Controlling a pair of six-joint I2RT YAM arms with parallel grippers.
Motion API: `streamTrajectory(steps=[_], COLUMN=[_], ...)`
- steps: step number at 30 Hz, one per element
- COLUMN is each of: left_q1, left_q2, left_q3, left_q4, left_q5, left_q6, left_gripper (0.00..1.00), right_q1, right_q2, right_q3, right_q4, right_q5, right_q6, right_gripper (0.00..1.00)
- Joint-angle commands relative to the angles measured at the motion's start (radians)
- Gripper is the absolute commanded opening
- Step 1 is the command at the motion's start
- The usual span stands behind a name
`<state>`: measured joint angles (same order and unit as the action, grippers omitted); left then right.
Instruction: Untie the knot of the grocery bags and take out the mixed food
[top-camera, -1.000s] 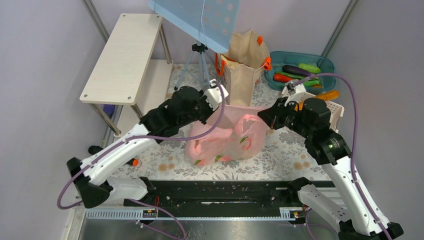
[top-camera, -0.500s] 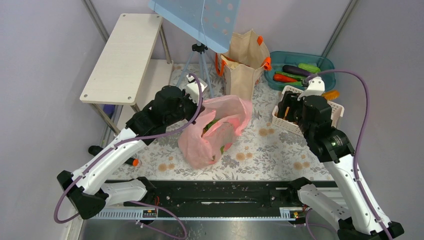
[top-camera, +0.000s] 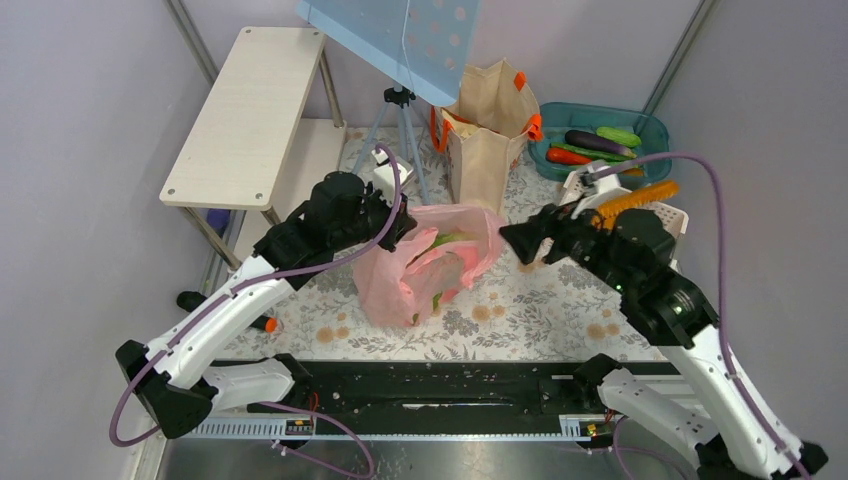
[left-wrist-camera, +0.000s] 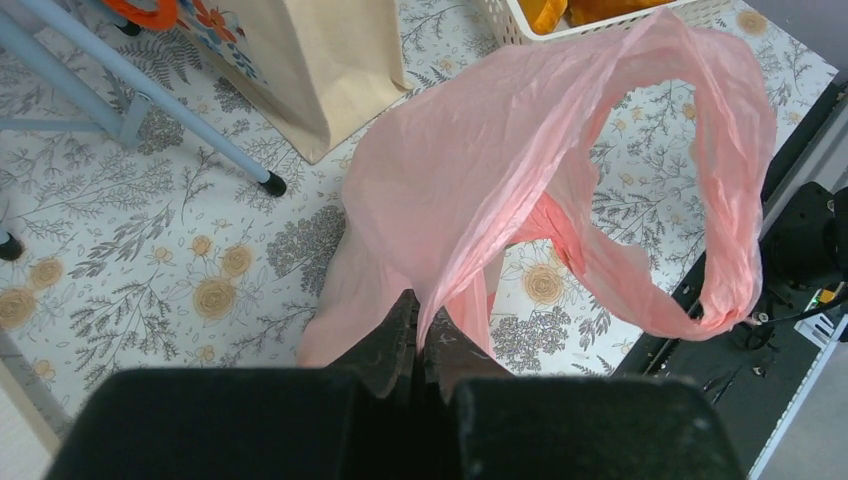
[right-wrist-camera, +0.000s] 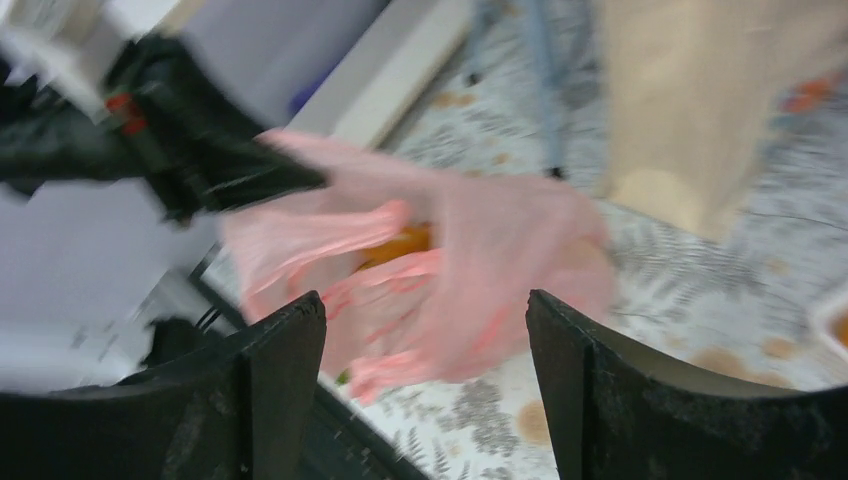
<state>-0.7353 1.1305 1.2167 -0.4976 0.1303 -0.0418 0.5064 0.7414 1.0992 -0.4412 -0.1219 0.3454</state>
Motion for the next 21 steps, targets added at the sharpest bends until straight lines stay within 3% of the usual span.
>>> streamTrajectory(steps=[1,10,14,21], left_q1=[0.017,0.028,0.030,0.030], left_q2=[0.013,0.022,0.023,0.016], left_q3=[0.010,0.007,0.008,0.004], left_q4=[0.068,0.066,0.063,0.064], left_q5=[0.043,0.049,0.057,0.060], left_q6=[-0.039,-0.046,-0.046,-0.038], left_gripper=[0.00,0.00,0.00,0.00], right_q1=[0.207,0.428,0.440,0.439], right_q2=[0.092,0.220,0.287,0.444], right_q3=[0.026,-0.013,-0.044,-0.135], right_q4=[0.109,0.308,0.401,0.567], right_q5=[0.010,0.181,0.275,0.606], right_q6=[-0.011,-0.024,-0.031,-0.140], right_gripper=[0.79,0.65,0.59,0.57])
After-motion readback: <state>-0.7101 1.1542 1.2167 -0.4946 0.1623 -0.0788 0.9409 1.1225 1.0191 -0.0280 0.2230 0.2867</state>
